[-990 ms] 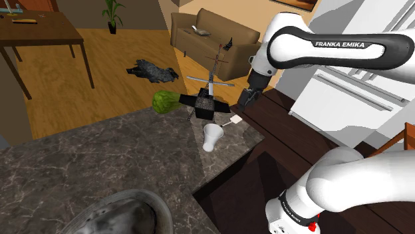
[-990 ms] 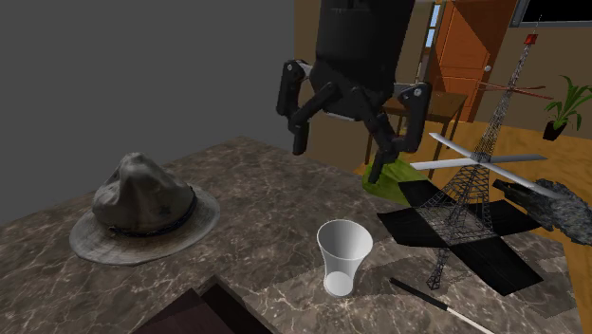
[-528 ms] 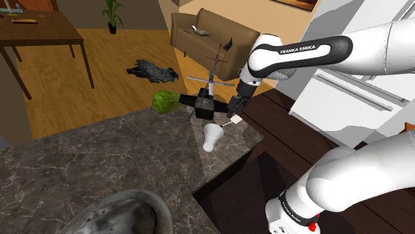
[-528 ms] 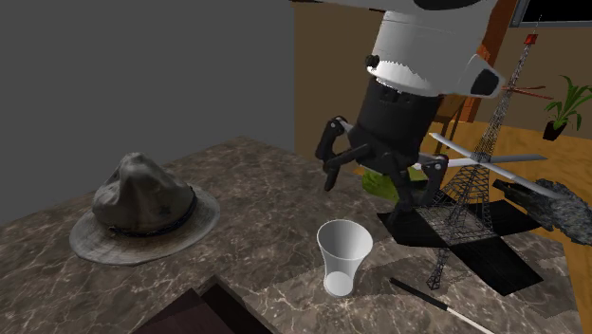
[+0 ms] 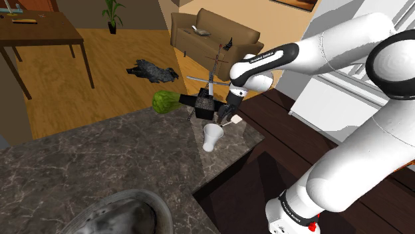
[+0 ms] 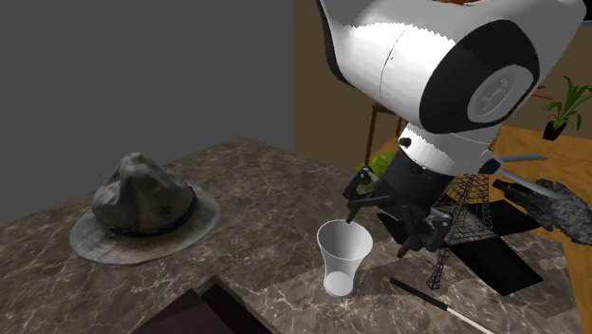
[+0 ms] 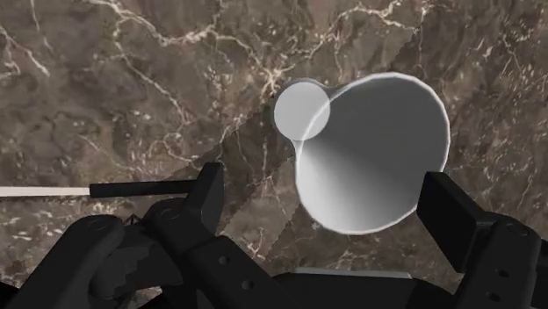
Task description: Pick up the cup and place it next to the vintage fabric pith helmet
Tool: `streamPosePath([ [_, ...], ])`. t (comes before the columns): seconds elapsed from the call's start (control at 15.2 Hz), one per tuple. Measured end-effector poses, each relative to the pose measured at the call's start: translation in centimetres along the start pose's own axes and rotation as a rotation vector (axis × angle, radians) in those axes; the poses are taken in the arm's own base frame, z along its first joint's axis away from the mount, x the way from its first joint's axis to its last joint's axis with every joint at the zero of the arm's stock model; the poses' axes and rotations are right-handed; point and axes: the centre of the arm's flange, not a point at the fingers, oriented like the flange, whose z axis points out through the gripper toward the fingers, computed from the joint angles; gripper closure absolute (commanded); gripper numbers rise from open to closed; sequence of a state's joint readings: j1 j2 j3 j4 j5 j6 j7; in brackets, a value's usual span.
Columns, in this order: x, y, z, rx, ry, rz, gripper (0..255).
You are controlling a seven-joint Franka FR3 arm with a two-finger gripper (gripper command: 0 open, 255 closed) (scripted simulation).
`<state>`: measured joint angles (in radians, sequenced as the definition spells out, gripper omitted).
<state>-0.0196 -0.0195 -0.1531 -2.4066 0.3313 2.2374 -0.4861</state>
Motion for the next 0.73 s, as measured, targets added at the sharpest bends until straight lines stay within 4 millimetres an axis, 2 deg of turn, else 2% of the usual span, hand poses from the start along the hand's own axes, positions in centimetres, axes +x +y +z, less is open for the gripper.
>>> streamPosePath([
  [0.26,1.0,1.3,3.5,0.023,-0.003,0.006,0],
  [0.59,1.1,1.2,6.0,0.024,-0.002,0.006,0],
  [0.73,1.1,1.2,6.4,0.024,-0.002,0.007,0],
])
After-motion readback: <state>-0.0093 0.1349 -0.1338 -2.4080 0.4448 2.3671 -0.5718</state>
